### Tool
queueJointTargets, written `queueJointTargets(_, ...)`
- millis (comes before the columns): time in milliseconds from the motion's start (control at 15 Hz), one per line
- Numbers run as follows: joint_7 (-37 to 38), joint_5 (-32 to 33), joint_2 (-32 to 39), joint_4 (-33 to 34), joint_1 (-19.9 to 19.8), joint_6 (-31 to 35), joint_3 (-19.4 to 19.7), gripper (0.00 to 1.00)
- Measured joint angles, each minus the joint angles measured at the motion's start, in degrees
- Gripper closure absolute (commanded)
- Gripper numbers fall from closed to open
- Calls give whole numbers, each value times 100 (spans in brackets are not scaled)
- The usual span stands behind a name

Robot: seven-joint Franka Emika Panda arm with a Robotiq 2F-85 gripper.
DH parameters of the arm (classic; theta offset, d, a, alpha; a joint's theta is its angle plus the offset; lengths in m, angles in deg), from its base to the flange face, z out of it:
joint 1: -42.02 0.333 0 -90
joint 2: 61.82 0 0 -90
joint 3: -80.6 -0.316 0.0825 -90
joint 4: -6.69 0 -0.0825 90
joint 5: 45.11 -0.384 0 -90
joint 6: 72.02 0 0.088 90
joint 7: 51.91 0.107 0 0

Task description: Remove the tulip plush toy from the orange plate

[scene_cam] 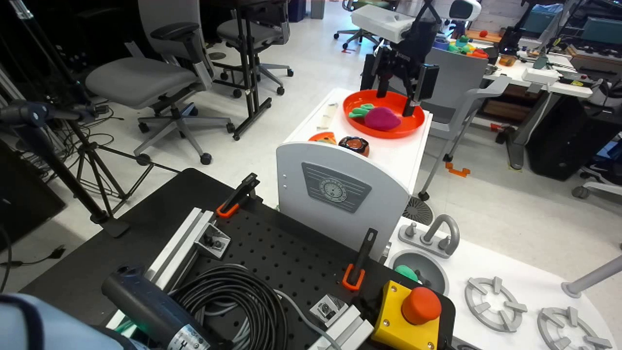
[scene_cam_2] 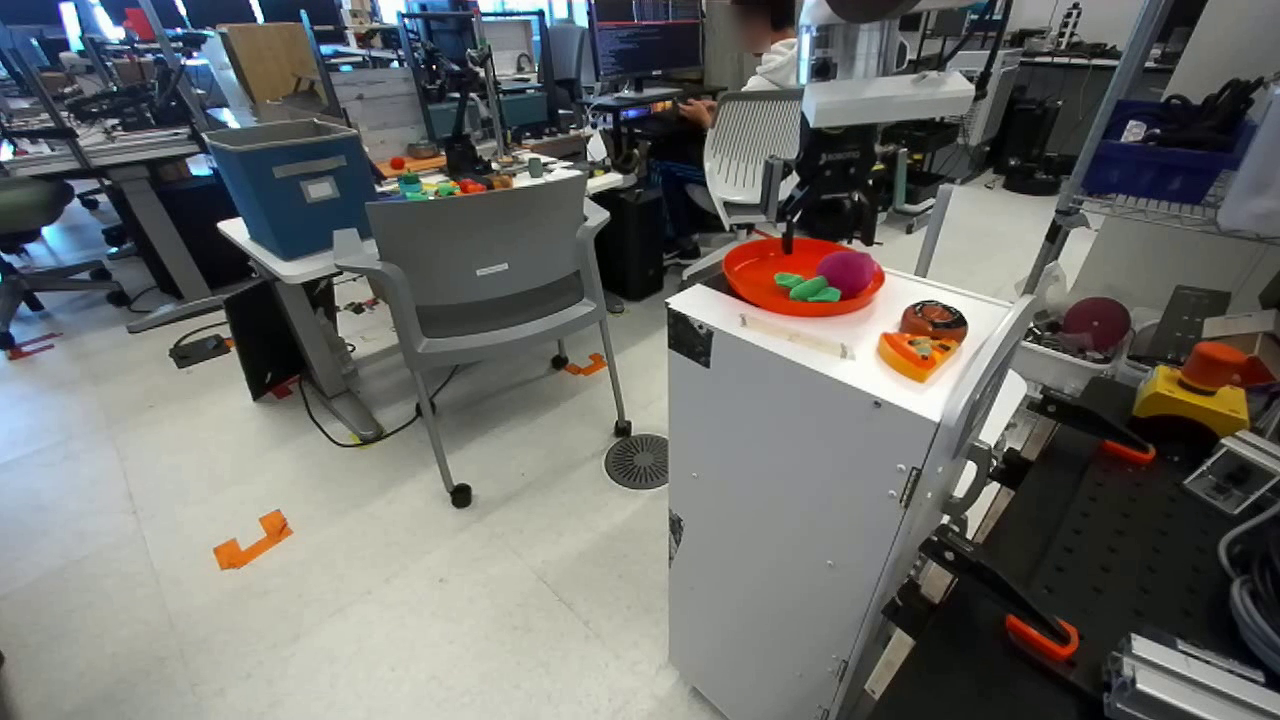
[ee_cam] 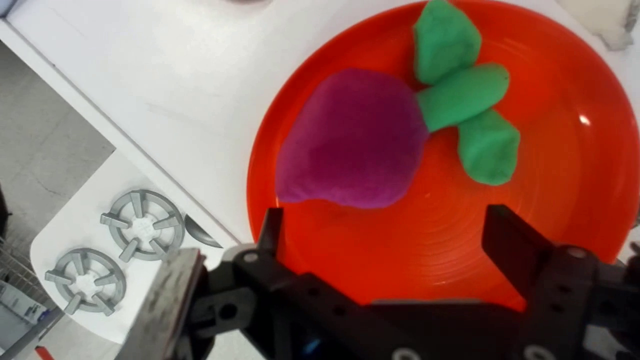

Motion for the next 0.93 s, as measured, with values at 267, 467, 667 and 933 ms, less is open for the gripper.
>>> queueJointTargets(267,72,-1,-64,0,4,-139,0,0)
queueJointTargets(467,108,-1,-67,-11,12,-224,0,0)
queueJointTargets(667,163,3,-70,-79,42,-231,-3,0)
queueJointTargets(933,336,19,-72,-180,107,-231,-7,0)
